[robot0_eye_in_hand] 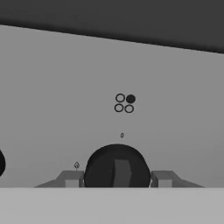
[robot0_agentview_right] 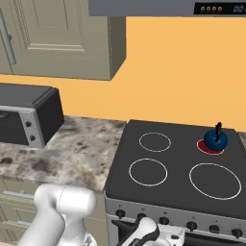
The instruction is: Lower the heat of the kettle.
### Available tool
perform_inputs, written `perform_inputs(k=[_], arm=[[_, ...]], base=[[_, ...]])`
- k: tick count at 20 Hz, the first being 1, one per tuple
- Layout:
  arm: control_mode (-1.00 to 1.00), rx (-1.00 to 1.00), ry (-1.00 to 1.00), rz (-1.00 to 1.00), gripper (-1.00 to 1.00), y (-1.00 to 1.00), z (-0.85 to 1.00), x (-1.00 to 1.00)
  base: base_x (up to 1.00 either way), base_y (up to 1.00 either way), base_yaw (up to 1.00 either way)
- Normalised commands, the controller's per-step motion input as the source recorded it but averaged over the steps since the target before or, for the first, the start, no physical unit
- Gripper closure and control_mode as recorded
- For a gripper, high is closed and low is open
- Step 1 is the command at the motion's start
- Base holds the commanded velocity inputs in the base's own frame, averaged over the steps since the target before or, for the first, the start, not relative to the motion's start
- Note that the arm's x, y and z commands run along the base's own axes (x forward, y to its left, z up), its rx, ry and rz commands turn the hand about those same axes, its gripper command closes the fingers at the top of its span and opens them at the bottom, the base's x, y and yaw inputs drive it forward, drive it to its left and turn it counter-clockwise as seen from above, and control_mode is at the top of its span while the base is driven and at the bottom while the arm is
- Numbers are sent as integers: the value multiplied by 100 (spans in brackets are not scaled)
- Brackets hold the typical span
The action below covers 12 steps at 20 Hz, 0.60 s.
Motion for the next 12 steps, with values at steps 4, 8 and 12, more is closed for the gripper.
perform_inputs(k=[4, 8, 12], arm=[[-100, 19, 0, -1, 100, 0, 0, 0], [-100, 18, 0, -1, 100, 0, 0, 0], [-100, 18, 0, -1, 100, 0, 2, 0]], base=[[0, 0, 0], [0, 0, 0], [0, 0, 0]])
